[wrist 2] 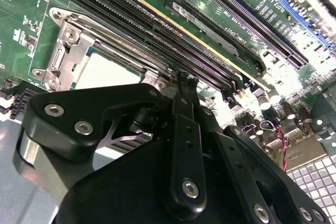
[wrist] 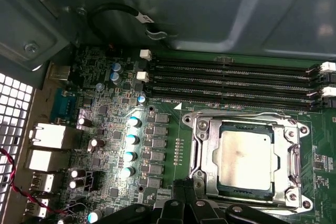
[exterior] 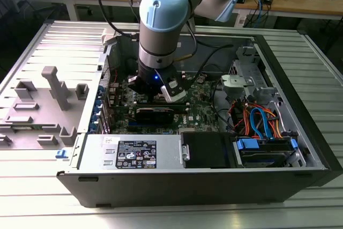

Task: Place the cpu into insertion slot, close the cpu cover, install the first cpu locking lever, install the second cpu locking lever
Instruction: 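Install the second cpu locking lever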

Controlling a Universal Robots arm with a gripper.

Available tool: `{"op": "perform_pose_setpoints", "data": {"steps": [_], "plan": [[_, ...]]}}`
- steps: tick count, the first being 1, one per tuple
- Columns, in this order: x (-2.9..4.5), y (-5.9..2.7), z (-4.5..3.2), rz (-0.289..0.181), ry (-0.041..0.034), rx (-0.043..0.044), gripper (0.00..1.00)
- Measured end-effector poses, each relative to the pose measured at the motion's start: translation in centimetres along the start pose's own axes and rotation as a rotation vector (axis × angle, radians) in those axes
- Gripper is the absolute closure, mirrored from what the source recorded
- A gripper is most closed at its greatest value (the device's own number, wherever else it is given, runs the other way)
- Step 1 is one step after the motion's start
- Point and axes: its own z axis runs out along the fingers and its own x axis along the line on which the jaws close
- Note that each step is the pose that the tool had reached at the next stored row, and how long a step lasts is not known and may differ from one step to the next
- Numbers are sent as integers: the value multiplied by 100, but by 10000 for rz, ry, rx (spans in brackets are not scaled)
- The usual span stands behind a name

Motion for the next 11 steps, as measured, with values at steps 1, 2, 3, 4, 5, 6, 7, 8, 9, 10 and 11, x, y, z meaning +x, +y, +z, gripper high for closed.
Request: {"op": "perform_pose_setpoints", "data": {"steps": [1,2,3,4,5,6,7,8,9,10,11], "plan": [[1,0,1,1,0,1,89],[2,-1,3,1,-1,1,89],[3,-1,7,0,-2,0,89],[3,-2,11,0,-2,0,89],[3,-3,16,-1,-1,1,89],[3,-4,21,-1,0,1,89],[3,-4,21,0,0,1,89],[3,-4,22,2,1,20,89],[4,-3,23,7,4,62,89],[3,-3,24,13,10,131,89],[2,-3,24,14,12,165,89]]}}
